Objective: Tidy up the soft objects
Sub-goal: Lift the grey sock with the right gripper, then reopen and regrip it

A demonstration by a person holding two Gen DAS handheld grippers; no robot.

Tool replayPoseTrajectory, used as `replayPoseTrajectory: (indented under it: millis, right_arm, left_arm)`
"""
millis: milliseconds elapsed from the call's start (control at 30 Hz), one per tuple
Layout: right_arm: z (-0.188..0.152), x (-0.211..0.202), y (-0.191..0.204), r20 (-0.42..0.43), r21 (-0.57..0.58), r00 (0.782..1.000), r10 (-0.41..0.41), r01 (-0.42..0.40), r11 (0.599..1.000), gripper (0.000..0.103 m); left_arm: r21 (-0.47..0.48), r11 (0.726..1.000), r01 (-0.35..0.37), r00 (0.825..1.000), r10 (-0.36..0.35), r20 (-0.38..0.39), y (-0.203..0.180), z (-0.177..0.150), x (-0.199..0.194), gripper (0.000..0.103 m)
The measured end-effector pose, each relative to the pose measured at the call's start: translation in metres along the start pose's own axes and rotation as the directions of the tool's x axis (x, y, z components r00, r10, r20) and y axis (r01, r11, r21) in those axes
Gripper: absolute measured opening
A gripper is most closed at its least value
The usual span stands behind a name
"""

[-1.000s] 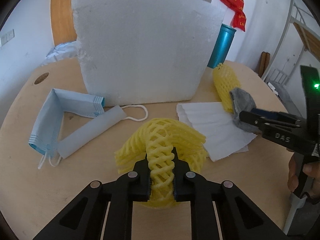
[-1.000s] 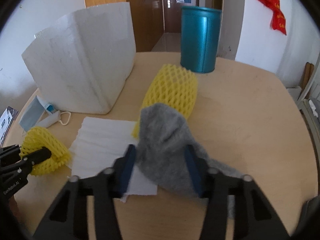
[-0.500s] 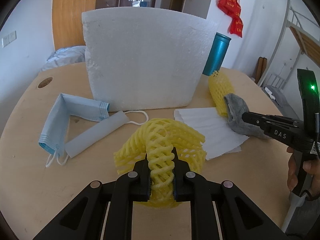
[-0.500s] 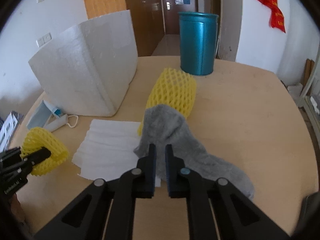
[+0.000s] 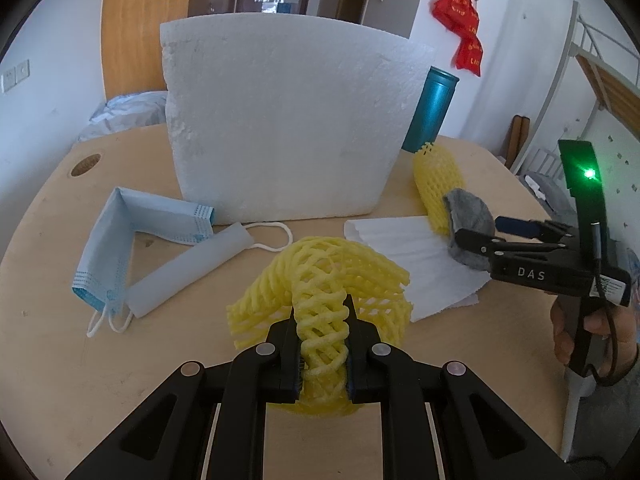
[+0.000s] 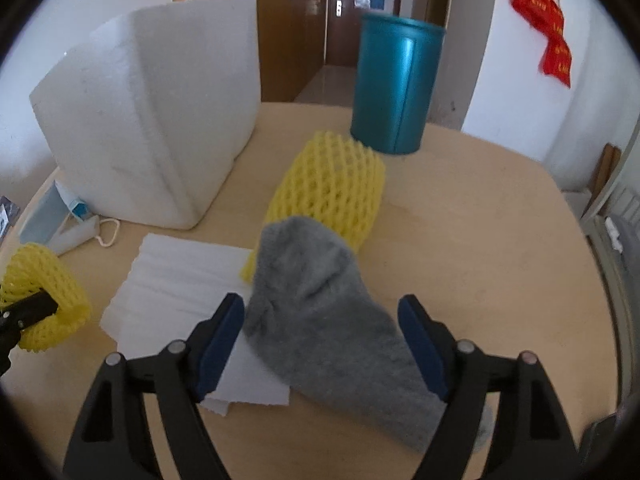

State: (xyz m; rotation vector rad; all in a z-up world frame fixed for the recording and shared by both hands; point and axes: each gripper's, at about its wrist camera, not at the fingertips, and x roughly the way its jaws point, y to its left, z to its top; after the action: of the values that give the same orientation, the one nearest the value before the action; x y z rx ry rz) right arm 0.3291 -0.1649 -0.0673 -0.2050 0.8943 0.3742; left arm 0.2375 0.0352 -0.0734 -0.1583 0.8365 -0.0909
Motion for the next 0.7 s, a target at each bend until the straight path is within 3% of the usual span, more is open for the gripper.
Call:
replayPoseTrajectory:
  millis: [167, 300, 367, 600, 700]
  right_arm:
    - [-0.003, 0.0, -0.001, -0.005, 0.008, 1.0, 0.003, -0.003, 1.0, 0.08]
    - [-0.004, -0.001, -0.003, -0.008, 0.017, 0.999, 0.033, -0.032, 0.999, 0.058]
    - [-0.005, -0.001, -0.003, -0.018, 0.017, 0.999, 0.028, -0.028, 0.999, 0.043]
    - [-0.009, -0.012, 0.004, -0.004, -0.001, 0.999, 0.047, -0.047, 0.999, 0.021]
    - [-0.01, -0.022, 0.004, 0.019, 0.007, 0.998, 0.058, -0.058, 0.998, 0.017]
  left_arm:
    - [-0.001, 1.0, 0.009, 1.0, -0.009, 0.004, 0.001, 0.0, -0.003, 0.016]
    - [-0.003, 1.0, 0.007, 1.0, -0.007, 0.017, 0.002, 0.0, -0.007, 0.016]
    - [-0.001, 1.0, 0.004, 1.0, -0.004, 0.018, 0.001, -0.001, -0.008, 0.016]
    - [-0.001, 1.0, -0.005, 1.0, 0.005, 0.031, -0.001, -0.002, -0.015, 0.016]
    - [-0.004, 1.0, -0.005, 0.999, 0.005, 0.042, -0.001, -0.002, -0.02, 0.016]
